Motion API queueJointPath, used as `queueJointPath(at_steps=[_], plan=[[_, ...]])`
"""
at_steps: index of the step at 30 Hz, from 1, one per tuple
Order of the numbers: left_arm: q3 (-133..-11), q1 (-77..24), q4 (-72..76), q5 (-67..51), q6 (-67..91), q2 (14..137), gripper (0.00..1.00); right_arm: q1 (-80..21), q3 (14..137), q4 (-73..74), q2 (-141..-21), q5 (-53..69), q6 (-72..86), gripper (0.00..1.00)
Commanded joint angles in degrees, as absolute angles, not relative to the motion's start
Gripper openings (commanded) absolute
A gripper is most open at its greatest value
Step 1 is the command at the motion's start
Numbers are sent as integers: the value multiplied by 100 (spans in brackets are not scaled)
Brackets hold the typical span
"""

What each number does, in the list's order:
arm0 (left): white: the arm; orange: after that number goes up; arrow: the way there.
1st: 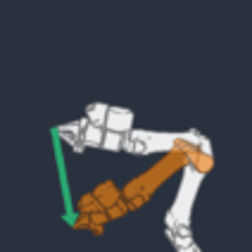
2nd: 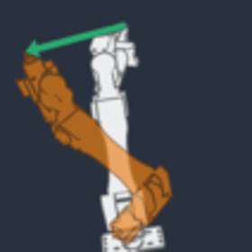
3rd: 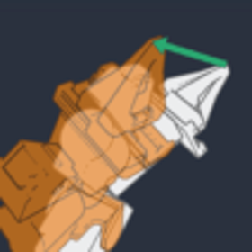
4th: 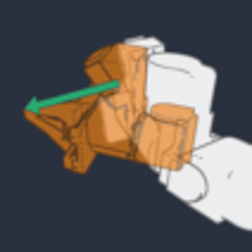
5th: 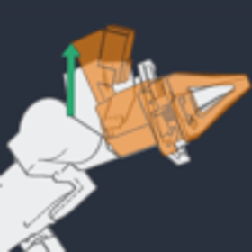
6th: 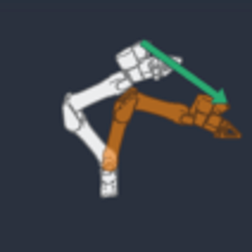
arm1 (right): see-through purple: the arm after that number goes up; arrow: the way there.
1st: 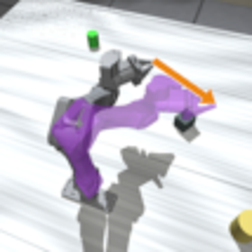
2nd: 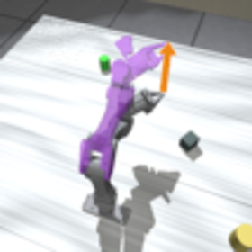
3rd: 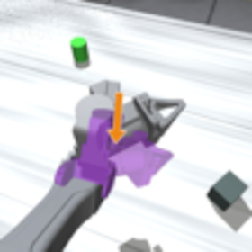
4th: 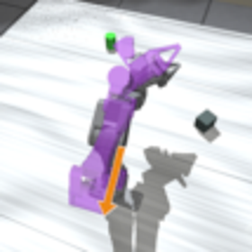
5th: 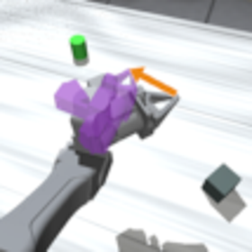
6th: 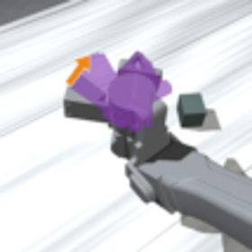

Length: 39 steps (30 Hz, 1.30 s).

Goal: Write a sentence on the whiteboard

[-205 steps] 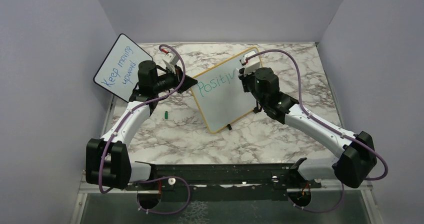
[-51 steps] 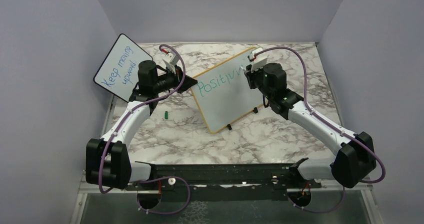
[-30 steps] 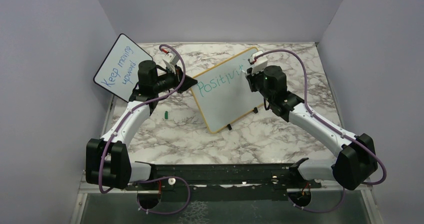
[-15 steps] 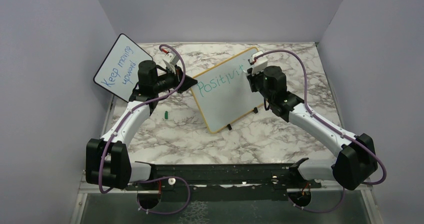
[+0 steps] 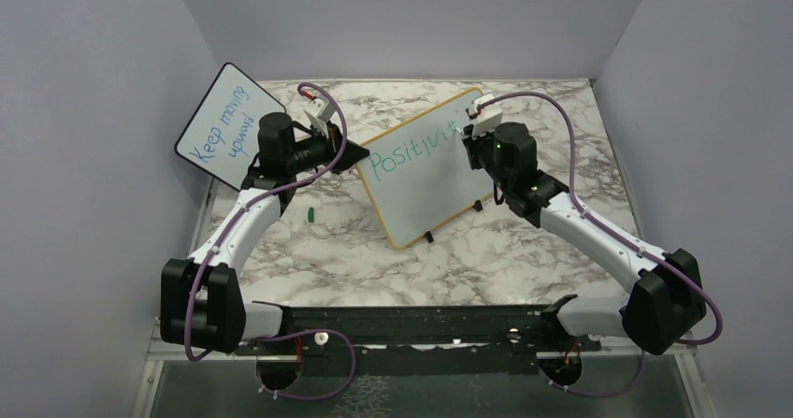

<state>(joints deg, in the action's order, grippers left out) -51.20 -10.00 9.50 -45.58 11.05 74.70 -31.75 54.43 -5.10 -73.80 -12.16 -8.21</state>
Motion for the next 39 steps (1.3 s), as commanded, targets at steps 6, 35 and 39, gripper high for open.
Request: queueJointPath(at_steps=[6, 35, 39], plan=[[-5019, -1099, 312, -4298, 631, 7672, 0, -3103, 5567, -814, -7255, -1349, -874, 0], [-5019, -1099, 308, -4315, 624, 7652, 0, -3010, 5682, -825, -7567, -1064, -782, 0], [-5019, -1099, 301, -4304, 616, 7645, 0, -3006, 5557, -710, -7495, -1101, -736, 0]])
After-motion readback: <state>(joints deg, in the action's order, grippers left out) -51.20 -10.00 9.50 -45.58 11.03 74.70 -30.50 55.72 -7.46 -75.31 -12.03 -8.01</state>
